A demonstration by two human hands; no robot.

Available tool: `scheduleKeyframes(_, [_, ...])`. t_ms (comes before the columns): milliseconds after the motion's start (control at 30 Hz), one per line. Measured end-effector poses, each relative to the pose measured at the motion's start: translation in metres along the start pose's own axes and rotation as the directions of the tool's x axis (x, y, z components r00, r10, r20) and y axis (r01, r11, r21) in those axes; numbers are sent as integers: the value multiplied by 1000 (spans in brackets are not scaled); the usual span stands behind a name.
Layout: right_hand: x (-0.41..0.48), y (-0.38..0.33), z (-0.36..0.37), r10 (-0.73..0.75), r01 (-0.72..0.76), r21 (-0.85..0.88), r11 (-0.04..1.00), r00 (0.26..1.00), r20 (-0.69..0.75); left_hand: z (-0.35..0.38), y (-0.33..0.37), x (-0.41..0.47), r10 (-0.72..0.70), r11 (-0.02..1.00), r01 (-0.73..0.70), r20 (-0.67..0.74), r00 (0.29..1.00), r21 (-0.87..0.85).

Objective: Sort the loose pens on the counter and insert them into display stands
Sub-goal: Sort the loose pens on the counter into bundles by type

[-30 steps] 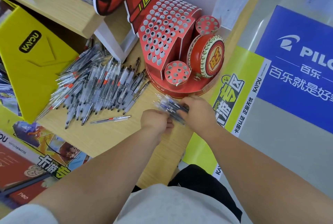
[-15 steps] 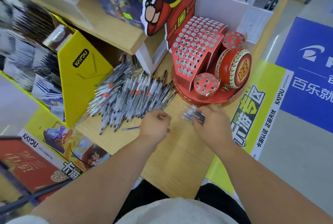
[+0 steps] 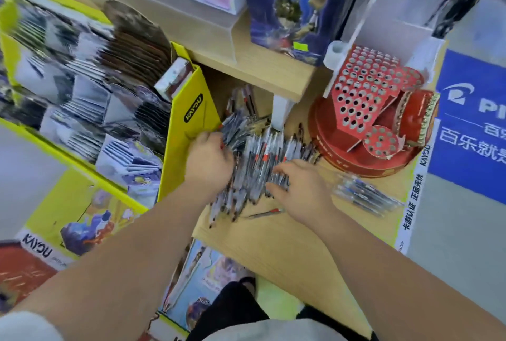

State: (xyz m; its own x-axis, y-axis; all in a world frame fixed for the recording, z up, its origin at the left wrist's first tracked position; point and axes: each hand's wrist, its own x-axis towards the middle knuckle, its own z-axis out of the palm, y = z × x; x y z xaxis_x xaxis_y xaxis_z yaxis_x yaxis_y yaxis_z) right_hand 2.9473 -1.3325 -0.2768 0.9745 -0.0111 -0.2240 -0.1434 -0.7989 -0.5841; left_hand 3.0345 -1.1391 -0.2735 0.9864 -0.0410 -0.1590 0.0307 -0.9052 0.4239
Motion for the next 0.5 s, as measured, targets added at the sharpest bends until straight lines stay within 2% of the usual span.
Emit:
scheduleKeyframes(133, [5, -16, 12, 63, -63, -3, 998, 997, -35, 6, -2, 38, 106, 955, -136, 126, 986, 262])
scheduleKeyframes(233, [3, -14, 18, 108, -107, 10, 994, 992, -66, 16, 6, 56, 108, 899, -204, 253, 961, 389])
scheduleKeyframes(333, [-1, -8, 19, 148, -147, 22, 989, 987, -69, 21, 9, 61, 96, 867, -225, 296, 951, 444])
scheduleKeyframes(500, [-3, -2, 16, 179, -177, 34, 984, 982, -58, 18, -3, 57, 187, 895, -253, 206, 961, 367])
